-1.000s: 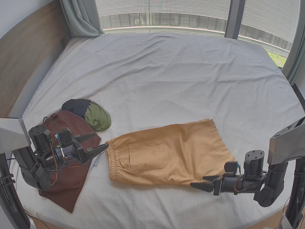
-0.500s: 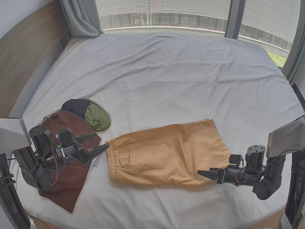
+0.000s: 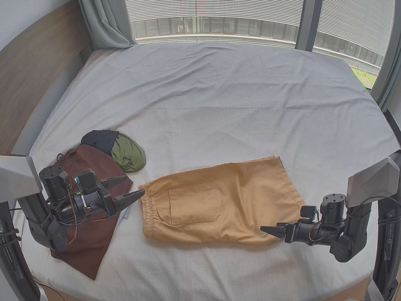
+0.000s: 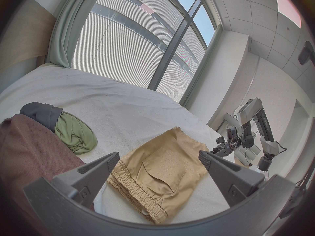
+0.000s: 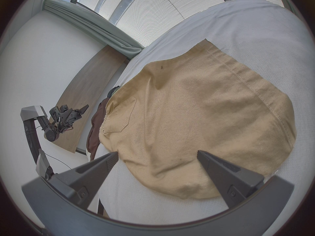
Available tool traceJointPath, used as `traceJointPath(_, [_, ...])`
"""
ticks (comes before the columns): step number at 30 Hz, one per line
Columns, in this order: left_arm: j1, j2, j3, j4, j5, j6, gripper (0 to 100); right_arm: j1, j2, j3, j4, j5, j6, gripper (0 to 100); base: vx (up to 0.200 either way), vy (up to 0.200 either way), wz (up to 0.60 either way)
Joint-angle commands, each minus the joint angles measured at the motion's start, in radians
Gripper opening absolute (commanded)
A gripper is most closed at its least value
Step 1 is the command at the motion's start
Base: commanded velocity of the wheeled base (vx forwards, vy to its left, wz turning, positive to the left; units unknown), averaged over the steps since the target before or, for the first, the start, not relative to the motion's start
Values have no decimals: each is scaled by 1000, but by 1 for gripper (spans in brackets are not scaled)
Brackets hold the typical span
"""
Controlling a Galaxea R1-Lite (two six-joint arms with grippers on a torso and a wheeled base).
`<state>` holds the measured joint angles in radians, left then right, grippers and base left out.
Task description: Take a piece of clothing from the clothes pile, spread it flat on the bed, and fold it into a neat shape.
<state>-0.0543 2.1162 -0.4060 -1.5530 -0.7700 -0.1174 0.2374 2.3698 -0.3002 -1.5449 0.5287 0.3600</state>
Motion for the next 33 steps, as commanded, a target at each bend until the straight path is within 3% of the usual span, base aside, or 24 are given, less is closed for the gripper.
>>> traceJointPath(1, [-1, 2, -4, -1, 0, -1, 100, -9, -1, 0, 0, -3, -1, 100, 0, 0, 0])
traceJointPath(20, [-6, 4, 3, -1, 1, -2, 100, -110, 12, -69, 2, -3, -4, 100, 0, 0, 0])
traceJointPath(33, [-4, 15, 19, -1, -6, 5, 100, -76, -87, -30, 0, 10, -33, 100, 0, 0, 0])
